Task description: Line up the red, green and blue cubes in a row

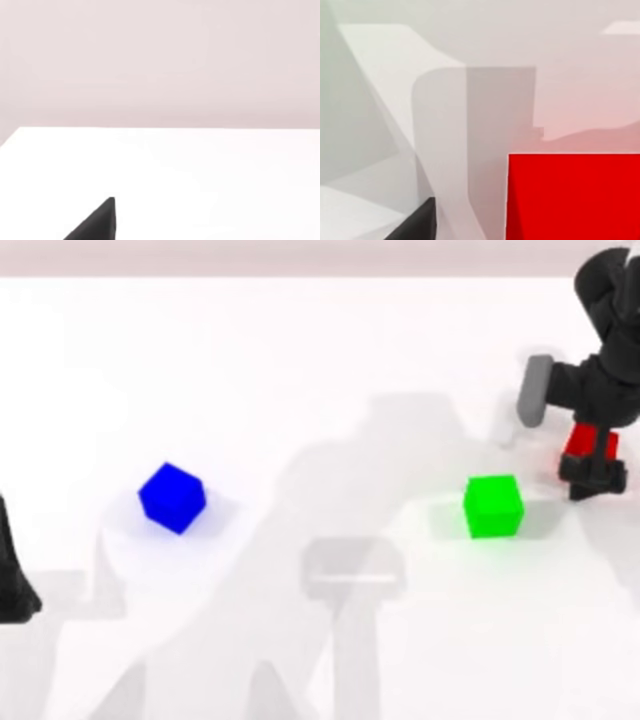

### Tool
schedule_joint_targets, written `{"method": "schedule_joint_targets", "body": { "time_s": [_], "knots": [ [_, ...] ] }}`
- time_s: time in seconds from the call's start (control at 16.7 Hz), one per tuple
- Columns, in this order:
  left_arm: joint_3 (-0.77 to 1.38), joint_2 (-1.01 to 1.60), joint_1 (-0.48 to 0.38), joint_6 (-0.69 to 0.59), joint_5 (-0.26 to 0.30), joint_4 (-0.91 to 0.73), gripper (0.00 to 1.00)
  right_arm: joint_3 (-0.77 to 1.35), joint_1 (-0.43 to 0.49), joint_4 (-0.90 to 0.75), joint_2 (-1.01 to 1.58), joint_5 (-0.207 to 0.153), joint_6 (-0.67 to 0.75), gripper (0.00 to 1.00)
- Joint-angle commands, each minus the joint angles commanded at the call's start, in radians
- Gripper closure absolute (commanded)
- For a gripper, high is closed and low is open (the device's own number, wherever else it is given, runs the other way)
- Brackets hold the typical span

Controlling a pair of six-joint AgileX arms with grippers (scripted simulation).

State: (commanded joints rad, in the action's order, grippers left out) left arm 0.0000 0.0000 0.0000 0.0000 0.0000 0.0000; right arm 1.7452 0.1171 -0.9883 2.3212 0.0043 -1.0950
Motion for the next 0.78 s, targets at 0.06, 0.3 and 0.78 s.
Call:
{"method": "schedule_joint_targets", "body": {
  "time_s": [0.06, 0.3, 0.78],
  "knots": [
    [0.0, 0.0, 0.0, 0.0, 0.0, 0.0, 0.0, -0.015, 0.0, 0.018, 0.007, 0.0, 0.0, 0.0],
    [0.0, 0.0, 0.0, 0.0, 0.0, 0.0, 0.0, -0.022, 0.0, 0.026, 0.01, 0.0, 0.0, 0.0],
    [0.0, 0.0, 0.0, 0.0, 0.0, 0.0, 0.0, -0.022, 0.0, 0.026, 0.01, 0.0, 0.0, 0.6]
  ]
}}
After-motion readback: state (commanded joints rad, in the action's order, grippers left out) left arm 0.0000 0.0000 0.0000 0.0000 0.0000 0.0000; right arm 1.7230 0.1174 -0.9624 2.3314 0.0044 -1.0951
